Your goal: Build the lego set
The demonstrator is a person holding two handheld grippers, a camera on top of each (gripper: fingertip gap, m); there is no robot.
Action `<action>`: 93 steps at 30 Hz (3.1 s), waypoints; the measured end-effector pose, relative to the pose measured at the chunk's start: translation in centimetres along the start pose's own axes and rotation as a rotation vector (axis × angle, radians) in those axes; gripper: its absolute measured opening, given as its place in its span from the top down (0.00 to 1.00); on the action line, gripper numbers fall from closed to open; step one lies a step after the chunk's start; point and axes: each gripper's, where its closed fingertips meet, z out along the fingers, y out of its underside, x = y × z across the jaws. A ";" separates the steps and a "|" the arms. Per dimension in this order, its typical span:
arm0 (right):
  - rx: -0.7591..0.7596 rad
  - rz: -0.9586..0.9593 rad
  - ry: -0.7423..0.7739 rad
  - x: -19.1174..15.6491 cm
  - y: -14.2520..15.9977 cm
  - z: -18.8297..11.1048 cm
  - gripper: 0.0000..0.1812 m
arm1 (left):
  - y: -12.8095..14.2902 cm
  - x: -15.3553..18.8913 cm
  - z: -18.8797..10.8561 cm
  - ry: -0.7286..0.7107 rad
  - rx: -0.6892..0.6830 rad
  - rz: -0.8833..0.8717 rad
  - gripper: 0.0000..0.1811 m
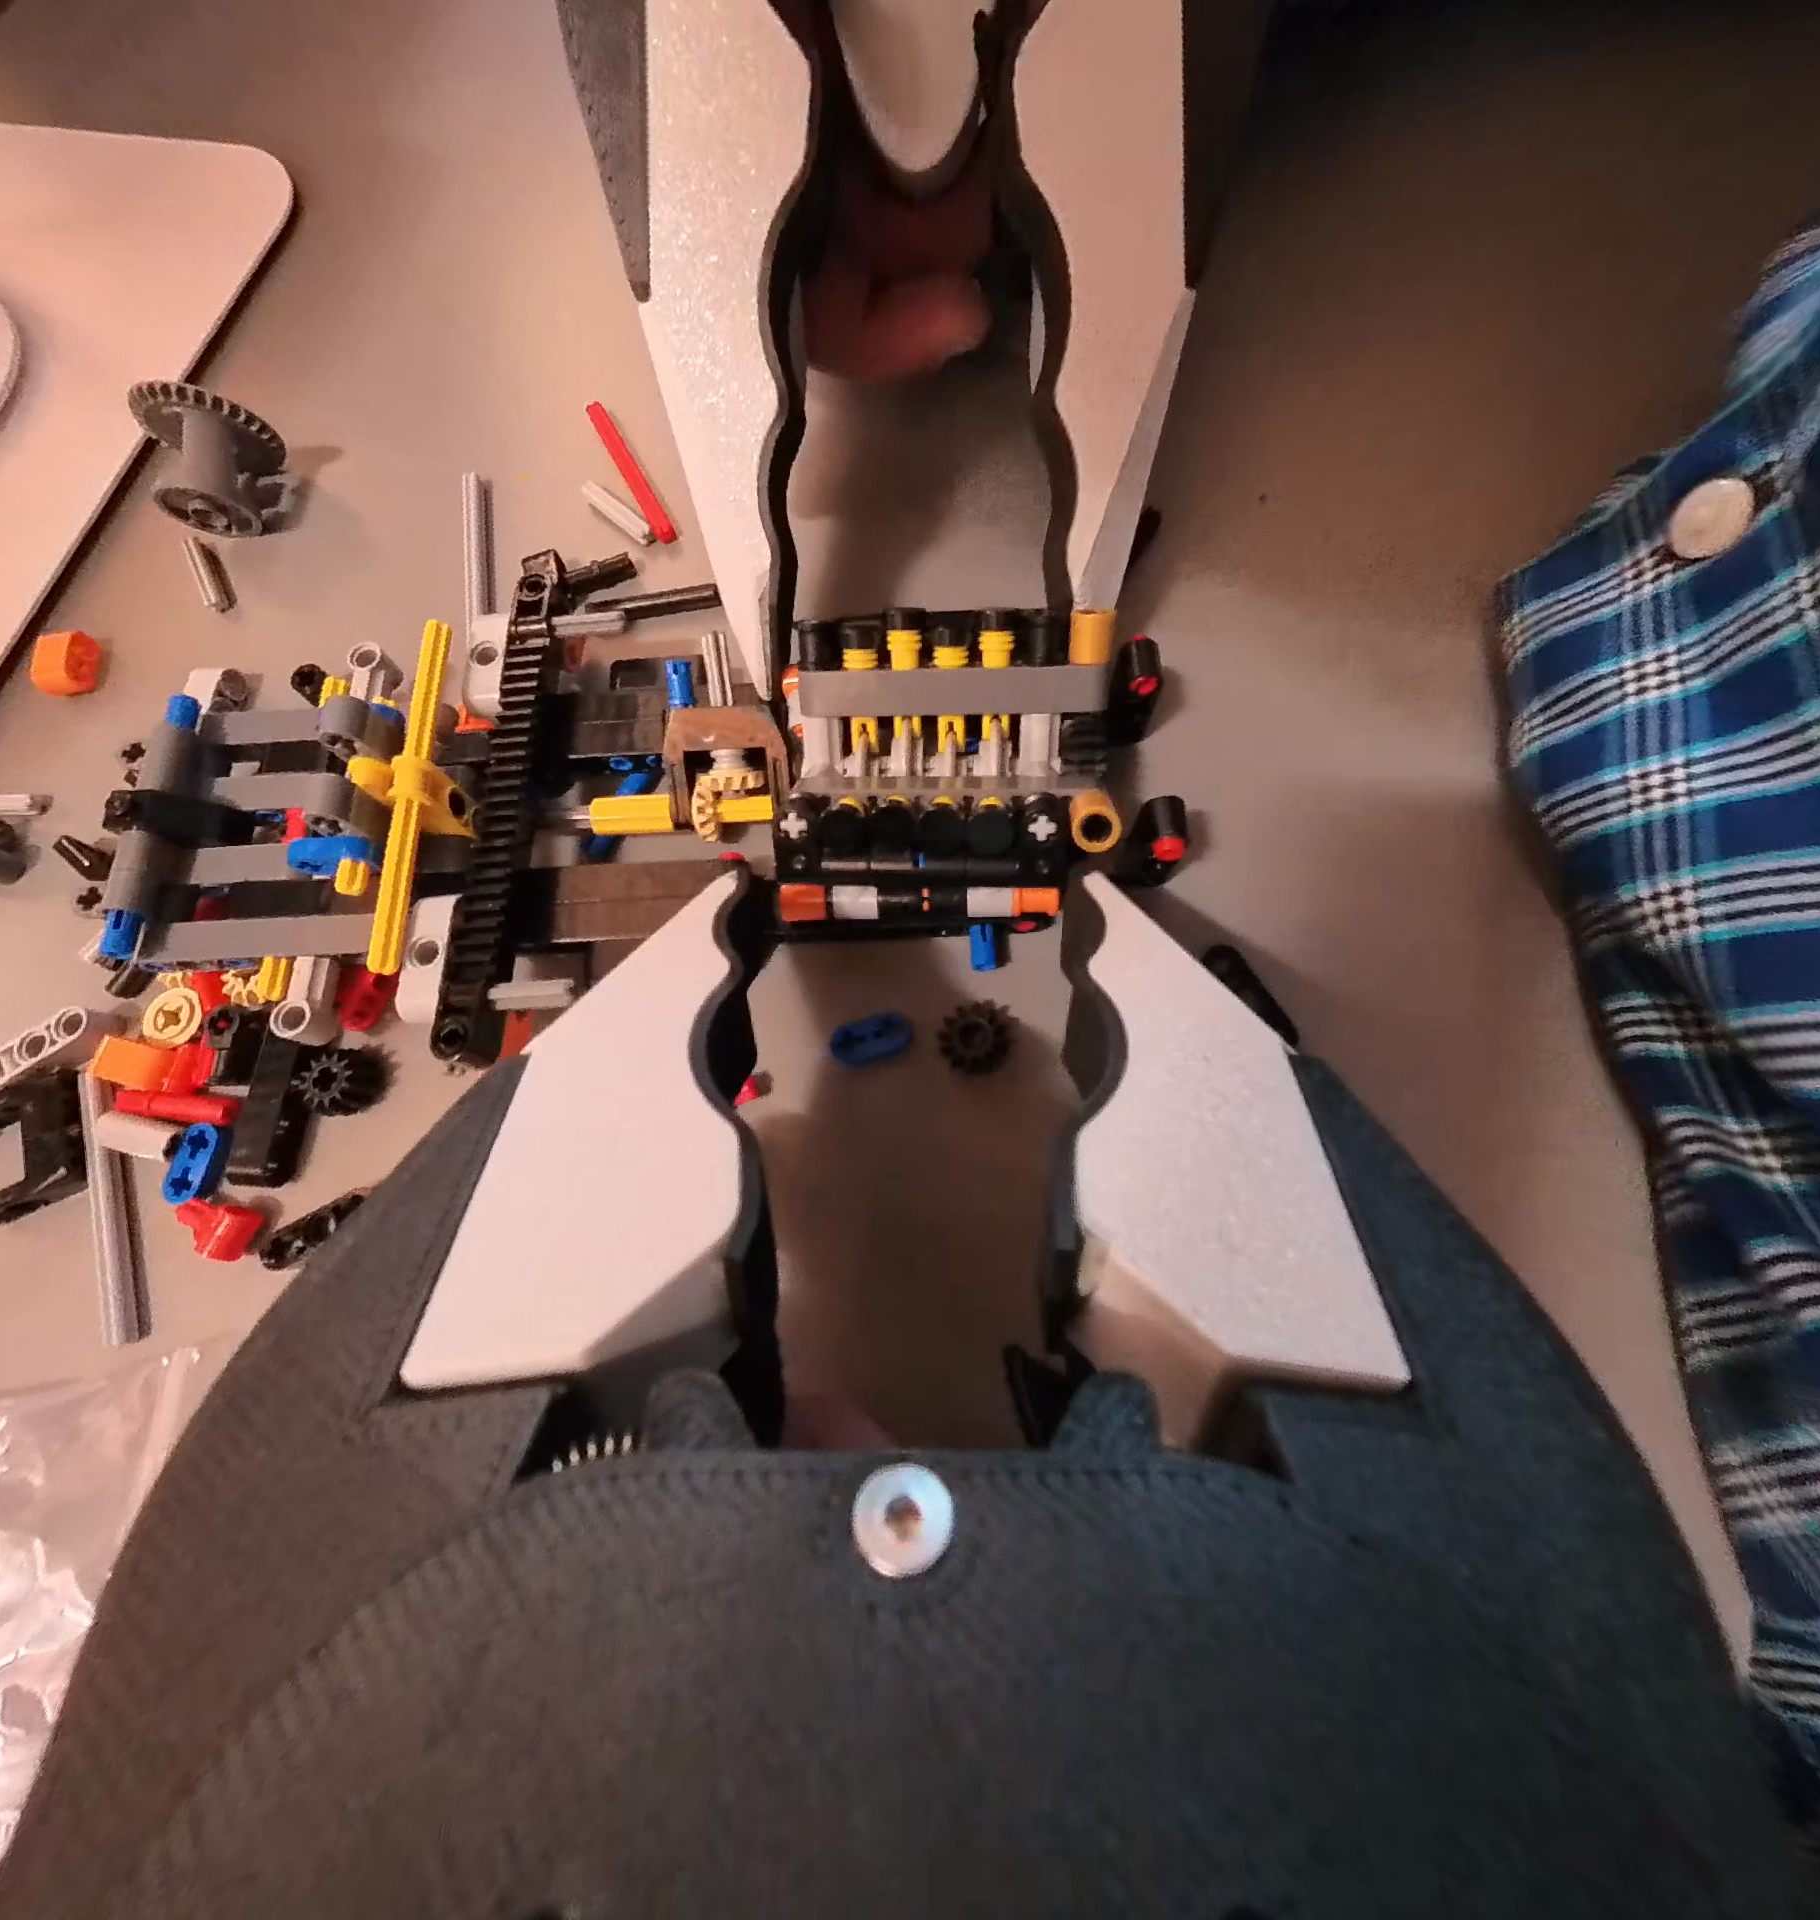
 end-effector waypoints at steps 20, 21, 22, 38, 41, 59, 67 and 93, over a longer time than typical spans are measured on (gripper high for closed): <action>-0.005 0.021 0.055 0.1 -0.3 0.3 0.70 | -2.6 0.9 0.1 -0.114 -0.070 0.093 0.58; -0.004 0.025 0.052 0.0 -0.3 0.3 0.70 | -2.5 0.9 0.5 -0.121 -0.085 0.094 0.59; -0.002 0.033 0.047 0.1 -0.3 0.2 0.69 | -2.5 1.0 0.8 -0.122 -0.099 0.090 0.60; 0.004 0.083 0.018 0.1 -0.1 -0.2 0.70 | -3.3 0.8 1.9 -0.192 -0.126 0.013 0.66; 0.001 0.076 0.024 0.1 -0.1 -0.1 0.70 | -3.2 0.8 1.9 -0.199 -0.119 -0.006 0.66; -0.003 0.067 0.043 0.4 0.0 0.0 0.74 | -2.9 0.7 1.8 -0.215 -0.094 -0.079 0.65; 0.006 0.070 0.034 0.3 -0.2 -0.1 0.74 | -3.0 -0.2 -1.3 -0.246 -0.005 -0.113 0.64; 0.002 0.048 0.056 0.2 -0.1 0.0 0.74 | 0.4 -1.0 -0.6 -0.043 0.011 0.047 0.72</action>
